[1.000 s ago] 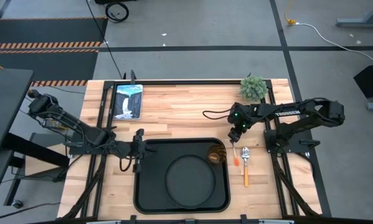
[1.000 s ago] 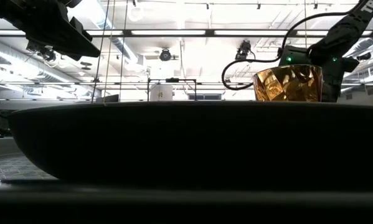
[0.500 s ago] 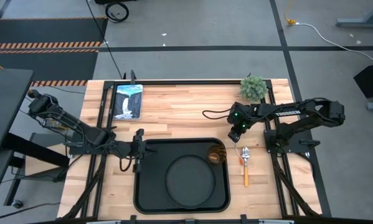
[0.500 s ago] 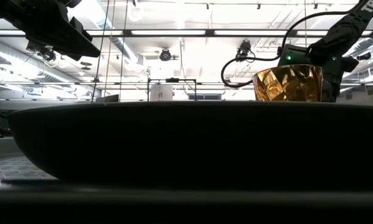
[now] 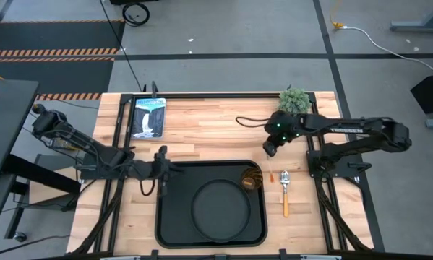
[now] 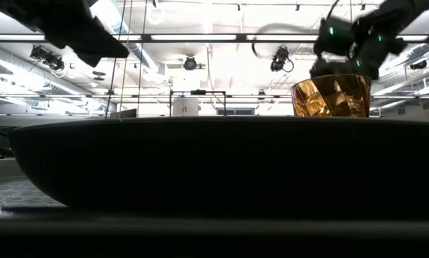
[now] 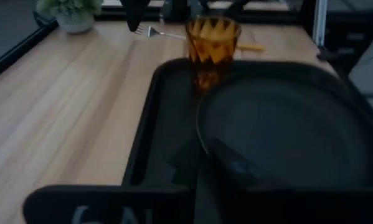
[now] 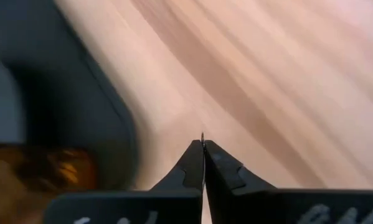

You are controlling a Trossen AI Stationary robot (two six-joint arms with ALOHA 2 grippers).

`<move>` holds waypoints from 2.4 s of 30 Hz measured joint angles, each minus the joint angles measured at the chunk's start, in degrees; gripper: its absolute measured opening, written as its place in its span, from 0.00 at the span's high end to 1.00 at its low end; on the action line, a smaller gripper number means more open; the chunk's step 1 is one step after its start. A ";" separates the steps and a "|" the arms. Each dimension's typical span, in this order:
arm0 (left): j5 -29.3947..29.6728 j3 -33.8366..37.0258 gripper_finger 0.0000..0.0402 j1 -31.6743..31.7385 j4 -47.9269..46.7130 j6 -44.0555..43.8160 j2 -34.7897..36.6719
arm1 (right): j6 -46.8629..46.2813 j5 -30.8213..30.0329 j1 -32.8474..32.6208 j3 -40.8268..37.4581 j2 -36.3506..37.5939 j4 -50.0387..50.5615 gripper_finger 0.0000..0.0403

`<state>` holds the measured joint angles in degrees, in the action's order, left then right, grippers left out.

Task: Pick and place plate/cup/fork/spoon on tray
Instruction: Put the orange fork on the black serving tray to the left of the black plate

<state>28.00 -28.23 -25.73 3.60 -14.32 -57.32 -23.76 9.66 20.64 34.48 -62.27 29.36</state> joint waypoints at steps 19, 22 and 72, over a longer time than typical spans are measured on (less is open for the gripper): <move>-8.17 -0.02 0.67 4.08 7.94 -3.09 -0.04 | -3.43 -5.56 -13.54 24.65 0.14 -3.43 0.99; -8.70 -0.02 0.63 3.49 10.83 -3.09 -0.07 | -3.24 -10.59 -18.22 24.61 -4.13 -11.73 0.99; -8.65 0.00 0.84 5.06 22.68 -13.74 -8.33 | 24.33 -31.31 -32.19 24.56 -35.22 -73.81 0.98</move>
<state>19.35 -28.23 -20.67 26.28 -28.06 -65.65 0.58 -21.65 -11.55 59.05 -97.49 -44.45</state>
